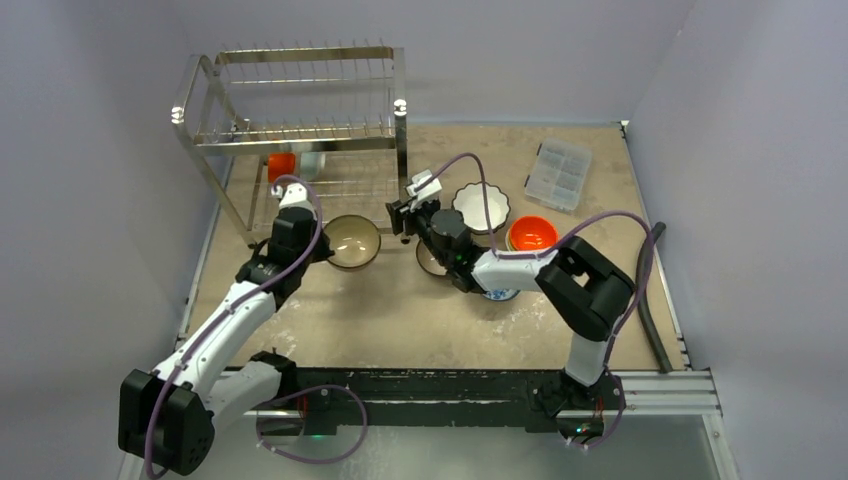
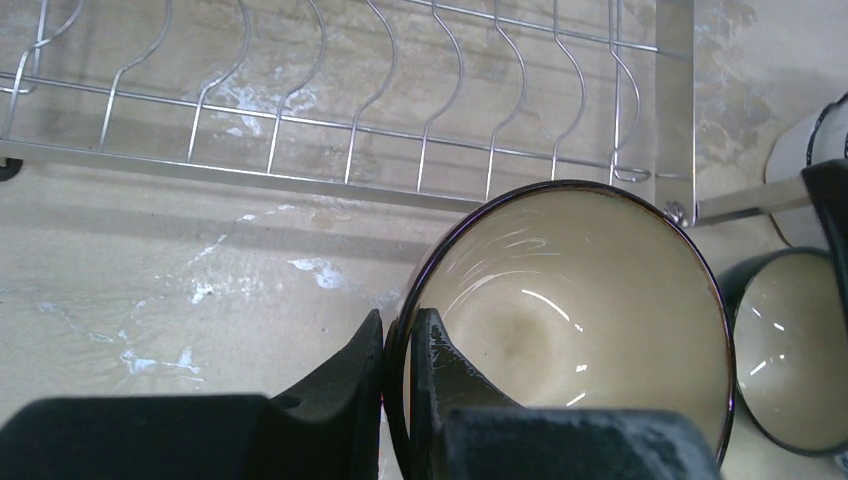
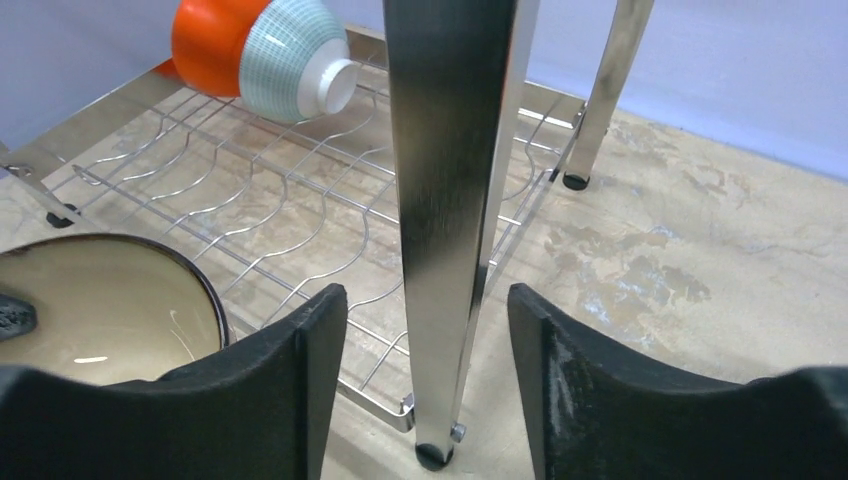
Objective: Unload the bowls from the dish rack
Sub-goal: Place the bowl with the bowl.
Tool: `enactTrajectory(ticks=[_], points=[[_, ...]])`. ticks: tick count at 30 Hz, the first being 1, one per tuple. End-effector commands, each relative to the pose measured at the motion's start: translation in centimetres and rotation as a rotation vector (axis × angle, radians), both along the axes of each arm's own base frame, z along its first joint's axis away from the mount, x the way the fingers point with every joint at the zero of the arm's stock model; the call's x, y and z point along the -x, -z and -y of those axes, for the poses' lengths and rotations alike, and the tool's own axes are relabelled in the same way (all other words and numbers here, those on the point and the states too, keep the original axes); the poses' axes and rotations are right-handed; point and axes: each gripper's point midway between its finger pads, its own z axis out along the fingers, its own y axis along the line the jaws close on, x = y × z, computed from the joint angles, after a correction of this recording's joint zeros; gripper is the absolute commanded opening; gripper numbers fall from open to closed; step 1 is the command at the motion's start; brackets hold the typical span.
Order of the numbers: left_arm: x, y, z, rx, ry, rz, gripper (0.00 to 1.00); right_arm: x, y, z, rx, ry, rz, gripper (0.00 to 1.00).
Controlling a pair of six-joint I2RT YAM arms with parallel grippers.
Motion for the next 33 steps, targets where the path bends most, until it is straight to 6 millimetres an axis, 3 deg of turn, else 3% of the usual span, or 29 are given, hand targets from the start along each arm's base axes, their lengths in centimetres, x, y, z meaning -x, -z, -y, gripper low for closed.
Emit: enactTrajectory(ticks=[1, 12, 20, 24, 33], points=[[-1.0, -4.2, 1.8, 0.101, 0.056, 0.134, 0.00, 1.0, -3.4, 0.5, -0.055, -0.024, 0.011, 0.68], [0.2, -5.3, 5.5, 0.107, 0.246, 0.134, 0.00, 5.4, -4.7, 2.1, -0.028, -0.130, -0.121, 0.88], [1.0, -6.4, 10.1, 0.080, 0.375, 0.145, 0.00, 9.9, -4.5, 6.1, 0.024, -0.165, -0.227, 0.93], [0.8, -7.5, 11.3, 0.110, 0.405, 0.188, 0.00, 11.5, -4.4, 7.7, 0.055, -0.168, -0.271, 0.93], [-0.3, -8.8, 16.5, 0.124, 0.487, 0.255, 0.00, 12.7, -5.4, 11.2, 0.014, -0.081, -0.261, 0.95]])
